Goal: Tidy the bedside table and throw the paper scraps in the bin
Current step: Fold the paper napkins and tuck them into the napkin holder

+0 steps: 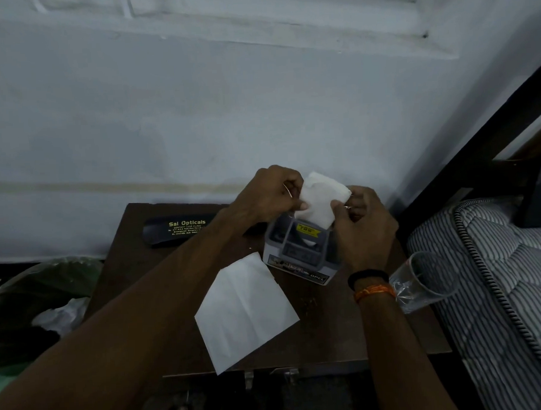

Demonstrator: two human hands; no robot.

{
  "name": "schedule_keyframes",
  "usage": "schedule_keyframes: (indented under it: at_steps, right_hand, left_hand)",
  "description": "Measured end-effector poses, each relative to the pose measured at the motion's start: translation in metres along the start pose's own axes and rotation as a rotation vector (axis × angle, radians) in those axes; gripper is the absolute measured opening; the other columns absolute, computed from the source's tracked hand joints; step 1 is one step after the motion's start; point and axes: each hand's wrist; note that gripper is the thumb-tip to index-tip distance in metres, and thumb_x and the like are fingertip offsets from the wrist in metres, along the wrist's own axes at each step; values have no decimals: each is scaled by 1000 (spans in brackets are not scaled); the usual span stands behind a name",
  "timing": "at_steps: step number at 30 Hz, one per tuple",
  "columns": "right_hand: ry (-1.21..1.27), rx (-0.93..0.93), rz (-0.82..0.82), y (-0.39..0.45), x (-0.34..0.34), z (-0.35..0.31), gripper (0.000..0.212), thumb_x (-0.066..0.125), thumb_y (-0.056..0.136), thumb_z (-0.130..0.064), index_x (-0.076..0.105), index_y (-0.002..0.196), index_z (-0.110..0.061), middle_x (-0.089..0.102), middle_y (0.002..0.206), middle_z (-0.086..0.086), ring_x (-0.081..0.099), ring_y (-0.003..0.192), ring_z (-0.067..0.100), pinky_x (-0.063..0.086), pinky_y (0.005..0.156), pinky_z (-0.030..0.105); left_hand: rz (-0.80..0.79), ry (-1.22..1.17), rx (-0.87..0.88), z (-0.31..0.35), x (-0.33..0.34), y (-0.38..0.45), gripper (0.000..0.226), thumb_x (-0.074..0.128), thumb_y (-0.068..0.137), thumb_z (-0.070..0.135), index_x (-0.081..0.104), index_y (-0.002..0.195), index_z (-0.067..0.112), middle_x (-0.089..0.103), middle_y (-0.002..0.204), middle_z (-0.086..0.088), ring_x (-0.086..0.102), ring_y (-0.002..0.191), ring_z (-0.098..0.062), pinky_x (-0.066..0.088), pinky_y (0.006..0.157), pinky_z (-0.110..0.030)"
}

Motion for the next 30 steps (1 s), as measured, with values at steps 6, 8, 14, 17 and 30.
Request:
schedule_keyframes:
  at_steps: [6,8,14,17,30]
  right_hand:
    - [-14,-72,17,0,2,0,18,72,84,-16,68,102,-17,65,85,-12,66,77,9,57,71,27]
    - [-51,-86,-6,-1,2,3,19,73,83,-16,69,101,-16,71,86,-5,65,76,9,56,70,25]
    - [-126,-73,-76,0,2,7,21,76,79,-16,69,98,-14,73,88,0,64,76,11,50,70,18]
    - [-104,-40,-115,1,1,6,27,78,75,-13,68,100,-16,72,89,-2,64,75,7,48,65,10]
    - [-293,-57,-186,-4,3,12,23,77,77,-14,69,98,-9,72,92,9,56,79,13,41,71,20]
  left_hand:
    - [23,44,-3,-2,3,2,23,84,72,26,74,80,7,74,78,-7,69,76,-20,52,70,-30]
    - [9,49,-31,-4,6,1,27,85,71,27,78,90,10,75,81,-6,68,74,-18,50,67,-27]
    - [7,64,-39,-7,11,-1,31,85,72,29,78,98,13,74,84,-2,60,68,-6,36,57,-4]
    - [15,72,-29,-8,8,-1,30,82,73,28,76,99,14,70,83,4,57,66,1,37,57,-3]
    - [-48,150,-17,-7,10,-1,25,81,70,16,67,90,7,70,85,-6,65,81,-22,48,70,-28]
Point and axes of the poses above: each hand's wrist, its own y-axis towards the middle knuckle, its own x-axis out of the palm, z = x × y
